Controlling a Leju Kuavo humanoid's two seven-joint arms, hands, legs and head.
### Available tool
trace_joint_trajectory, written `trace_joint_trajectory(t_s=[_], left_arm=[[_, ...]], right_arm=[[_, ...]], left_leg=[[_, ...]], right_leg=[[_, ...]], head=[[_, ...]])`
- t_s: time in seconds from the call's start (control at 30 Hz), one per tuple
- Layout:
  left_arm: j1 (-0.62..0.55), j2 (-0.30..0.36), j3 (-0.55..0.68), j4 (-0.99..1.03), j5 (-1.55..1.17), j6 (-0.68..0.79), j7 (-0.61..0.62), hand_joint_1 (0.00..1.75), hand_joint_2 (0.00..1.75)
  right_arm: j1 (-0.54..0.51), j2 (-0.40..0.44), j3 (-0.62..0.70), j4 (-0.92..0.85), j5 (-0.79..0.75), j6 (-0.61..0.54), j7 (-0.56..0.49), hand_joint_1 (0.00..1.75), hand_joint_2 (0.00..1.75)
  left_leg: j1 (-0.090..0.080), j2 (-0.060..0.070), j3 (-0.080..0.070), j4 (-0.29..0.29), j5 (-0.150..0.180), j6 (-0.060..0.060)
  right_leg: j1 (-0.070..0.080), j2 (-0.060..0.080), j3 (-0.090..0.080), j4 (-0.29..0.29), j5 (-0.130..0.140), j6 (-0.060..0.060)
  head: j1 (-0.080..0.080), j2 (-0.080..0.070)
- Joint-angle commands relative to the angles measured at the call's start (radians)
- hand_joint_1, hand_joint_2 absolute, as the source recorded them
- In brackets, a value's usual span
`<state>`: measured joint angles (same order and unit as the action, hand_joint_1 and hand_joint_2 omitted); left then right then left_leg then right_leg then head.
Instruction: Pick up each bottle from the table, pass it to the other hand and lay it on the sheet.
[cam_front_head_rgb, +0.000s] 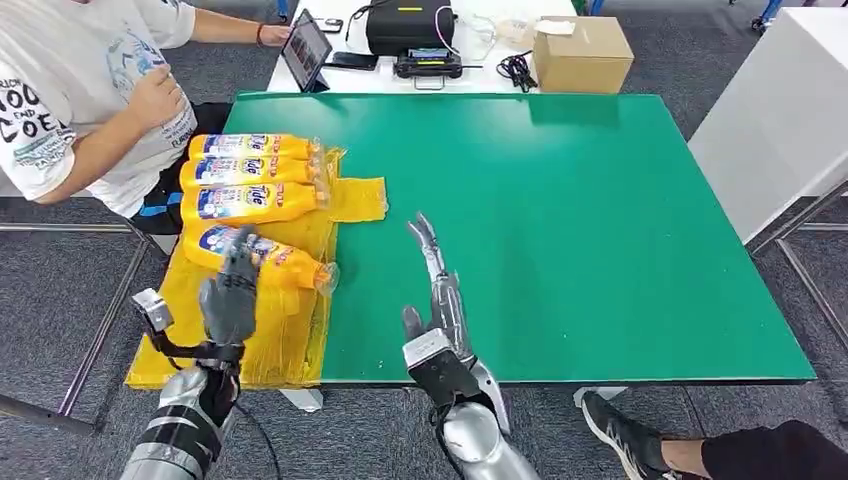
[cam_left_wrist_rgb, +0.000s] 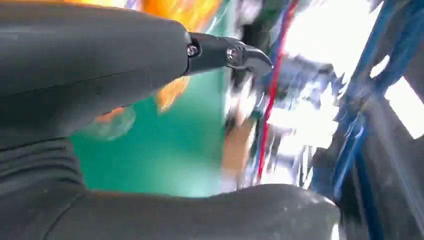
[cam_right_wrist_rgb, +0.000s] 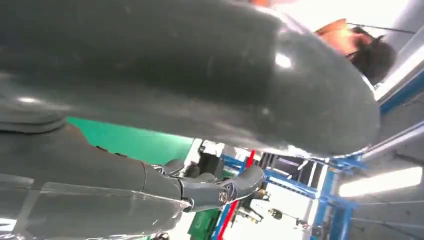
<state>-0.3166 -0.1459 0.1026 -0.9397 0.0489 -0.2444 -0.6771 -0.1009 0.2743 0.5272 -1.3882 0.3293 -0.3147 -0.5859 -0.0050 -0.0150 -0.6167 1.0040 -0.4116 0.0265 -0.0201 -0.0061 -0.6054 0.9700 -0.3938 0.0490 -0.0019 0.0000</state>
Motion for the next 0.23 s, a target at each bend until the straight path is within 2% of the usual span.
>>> trace_joint_trajectory(t_s=[0.03, 0.2, 0.23], left_arm=[[0.077, -0.086, -0.011, -0.312, 0.023, 0.079, -0.016, 0.00, 0.00], [0.099, -0.097, -0.037, -0.370, 0.062, 0.064, -0.011, 0.00, 0.00], [0.104, -0.100, -0.039, -0.383, 0.066, 0.083, -0.016, 0.00, 1.75]], right_arm=[[-0.010, -0.035, -0.015, 0.076, -0.017, -0.018, -0.003, 0.00, 0.00], [-0.003, -0.039, -0.018, 0.075, -0.017, -0.025, -0.004, 0.00, 0.00], [0.001, -0.039, -0.022, 0.073, -0.017, -0.031, -0.006, 0.00, 0.00]], left_leg=[[0.002, 0.000, 0.002, 0.000, -0.002, -0.001], [0.001, 0.001, 0.001, 0.000, -0.002, -0.002], [0.002, 0.001, 0.002, 0.000, -0.003, -0.002]], right_leg=[[0.002, 0.000, 0.004, -0.001, -0.002, -0.002], [0.002, 0.000, 0.001, -0.001, -0.001, -0.002], [0.002, 0.000, 0.003, -0.001, -0.002, -0.002]], head=[[0.000, 0.000], [0.000, 0.000], [0.000, 0.000]])
